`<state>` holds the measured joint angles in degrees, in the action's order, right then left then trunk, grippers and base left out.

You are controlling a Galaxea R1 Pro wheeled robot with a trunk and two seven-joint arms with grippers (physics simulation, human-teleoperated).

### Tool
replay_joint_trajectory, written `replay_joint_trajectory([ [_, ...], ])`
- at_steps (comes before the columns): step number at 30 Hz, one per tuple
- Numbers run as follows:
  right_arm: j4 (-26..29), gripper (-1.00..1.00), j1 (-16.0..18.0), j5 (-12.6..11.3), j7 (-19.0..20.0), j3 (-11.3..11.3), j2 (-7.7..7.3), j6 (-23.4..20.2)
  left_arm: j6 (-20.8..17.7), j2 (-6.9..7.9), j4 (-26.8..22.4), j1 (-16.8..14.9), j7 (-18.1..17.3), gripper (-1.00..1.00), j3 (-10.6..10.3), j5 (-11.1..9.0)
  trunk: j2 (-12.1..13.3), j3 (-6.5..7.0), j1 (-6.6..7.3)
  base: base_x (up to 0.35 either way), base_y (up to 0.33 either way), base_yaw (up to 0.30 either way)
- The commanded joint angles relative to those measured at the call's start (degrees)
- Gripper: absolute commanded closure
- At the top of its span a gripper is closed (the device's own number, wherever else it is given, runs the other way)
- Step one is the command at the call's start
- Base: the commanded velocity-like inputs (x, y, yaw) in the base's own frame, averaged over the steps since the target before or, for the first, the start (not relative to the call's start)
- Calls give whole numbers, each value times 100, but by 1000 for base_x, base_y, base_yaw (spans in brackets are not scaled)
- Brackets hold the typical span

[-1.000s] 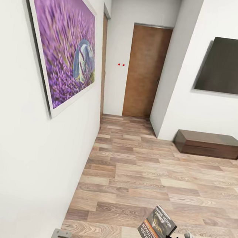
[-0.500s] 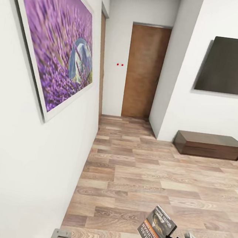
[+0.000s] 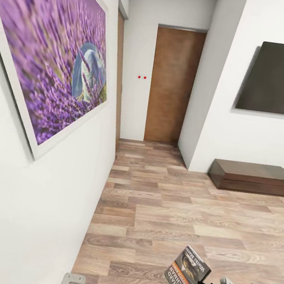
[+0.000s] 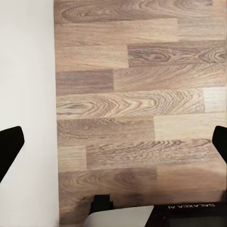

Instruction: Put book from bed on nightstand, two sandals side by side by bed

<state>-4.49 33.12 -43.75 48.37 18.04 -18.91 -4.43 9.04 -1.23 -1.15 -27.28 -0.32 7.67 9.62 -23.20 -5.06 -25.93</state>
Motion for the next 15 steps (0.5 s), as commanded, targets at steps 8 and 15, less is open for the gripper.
replay_joint_trajectory([
  [8,-17,100,12,-64,32,10,1,-48,19,0,2,-5,-3,-100,48,54,-12,-12,-7,331,0,-96],
  [15,-17,100,12,-64,32,10,1,-46,19,0,6,-5,-3,-100,48,54,-12,-12,-7,331,0,-186],
])
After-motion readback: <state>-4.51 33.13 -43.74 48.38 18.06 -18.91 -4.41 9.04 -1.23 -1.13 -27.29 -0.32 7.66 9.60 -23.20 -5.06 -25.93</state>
